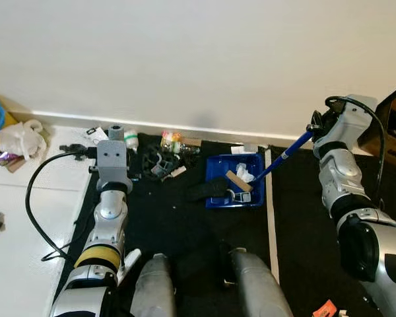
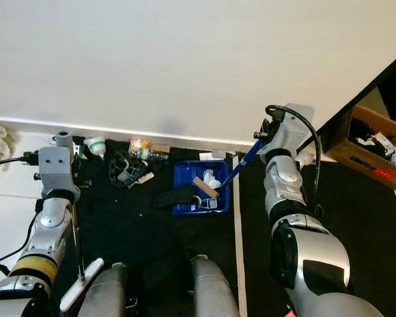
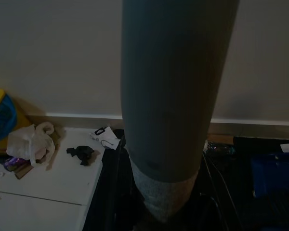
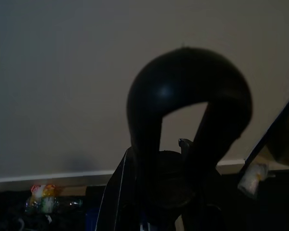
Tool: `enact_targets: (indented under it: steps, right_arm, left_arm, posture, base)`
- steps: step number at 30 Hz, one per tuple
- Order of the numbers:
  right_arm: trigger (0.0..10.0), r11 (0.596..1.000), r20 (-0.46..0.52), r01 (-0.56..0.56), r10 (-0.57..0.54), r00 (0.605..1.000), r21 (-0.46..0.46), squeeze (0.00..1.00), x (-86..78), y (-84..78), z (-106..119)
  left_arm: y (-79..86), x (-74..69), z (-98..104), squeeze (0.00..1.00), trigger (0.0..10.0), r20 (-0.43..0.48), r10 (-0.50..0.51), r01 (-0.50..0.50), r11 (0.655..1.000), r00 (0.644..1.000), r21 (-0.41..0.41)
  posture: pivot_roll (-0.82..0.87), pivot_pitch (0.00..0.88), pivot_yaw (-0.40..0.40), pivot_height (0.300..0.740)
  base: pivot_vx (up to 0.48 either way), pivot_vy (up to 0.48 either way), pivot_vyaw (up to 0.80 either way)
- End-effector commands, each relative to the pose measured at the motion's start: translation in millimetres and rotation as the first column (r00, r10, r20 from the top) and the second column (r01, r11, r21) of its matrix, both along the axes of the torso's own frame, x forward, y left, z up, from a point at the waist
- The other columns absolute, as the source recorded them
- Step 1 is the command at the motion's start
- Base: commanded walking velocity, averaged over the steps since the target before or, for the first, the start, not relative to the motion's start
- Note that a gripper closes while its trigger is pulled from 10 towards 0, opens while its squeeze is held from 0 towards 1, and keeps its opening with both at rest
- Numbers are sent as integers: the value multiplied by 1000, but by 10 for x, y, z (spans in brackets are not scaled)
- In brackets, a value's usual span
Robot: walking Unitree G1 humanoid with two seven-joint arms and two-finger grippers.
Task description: Sweep floor
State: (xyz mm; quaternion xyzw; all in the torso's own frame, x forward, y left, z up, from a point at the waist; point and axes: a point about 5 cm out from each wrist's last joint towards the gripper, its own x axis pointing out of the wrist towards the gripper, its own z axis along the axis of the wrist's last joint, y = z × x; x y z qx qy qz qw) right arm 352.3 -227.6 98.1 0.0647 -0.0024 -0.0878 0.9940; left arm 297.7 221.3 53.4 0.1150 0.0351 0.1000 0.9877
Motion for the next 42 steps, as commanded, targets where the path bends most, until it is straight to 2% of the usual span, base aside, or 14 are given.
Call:
enact_targets:
  steps: [1,6,11,15,19,28,31,34,38,42]
  right_arm:
    - [10000,999,33,26,-26,999,20,0,-46,-40,-16]
    - [10000,999,-9,-9,10,1000,35,0,-111,-7,-148]
    - [10000,998,-65,-52,54,996,32,0,-173,38,-278]
    - [10000,998,-69,-47,50,996,48,0,-210,34,-323]
    - [10000,993,-73,-17,26,997,117,0,-282,12,-409]
    - [10000,1000,-147,9,-8,989,3,0,-424,-88,-548]
    - [10000,998,-135,-35,29,990,-47,0,-393,-54,-507]
    - [10000,990,-143,-76,59,988,-119,0,-360,-1,-480]
    - [10000,991,-129,-68,54,990,-114,0,-323,30,-443]
    - [10000,990,-117,-98,86,989,-105,0,-262,161,-409]
  left_arm:
    - [-14,26,36,0,10000,26,-16,15,999,1000,28]
    - [34,58,79,0,10000,45,13,-15,1000,999,27]
    - [12,58,58,0,10000,31,-12,11,999,999,32]
    - [12,50,40,0,10000,24,-22,21,999,999,43]
    - [23,43,55,0,10000,36,-35,33,998,999,57]
    - [-9,82,66,0,10000,27,-59,57,996,998,74]
    - [-23,144,59,0,10000,-12,-54,54,994,998,96]
    - [10,185,99,0,10000,-1,-13,14,995,1000,102]
    - [34,233,161,0,10000,21,27,-29,997,999,73]
    - [33,322,248,0,10000,50,94,-95,995,994,17]
  posture:
    - [63,46,-97,740]
    - [84,49,-92,740]
    - [80,57,-70,740]
    - [79,60,-65,740]
    - [79,61,-58,740]
    - [67,80,-54,740]
    - [53,124,-52,740]
    - [45,151,-50,740]
    - [43,189,-49,740]
    - [40,227,-52,740]
  base:
    - [0,0,0]
    - [0,0,0]
    - [0,0,0]
    - [0,0,0]
    - [0,0,0]
    - [0,0,0]
    - [0,0,0]
    - [0,0,0]
    - [0,0,0]
    - [0,0,0]
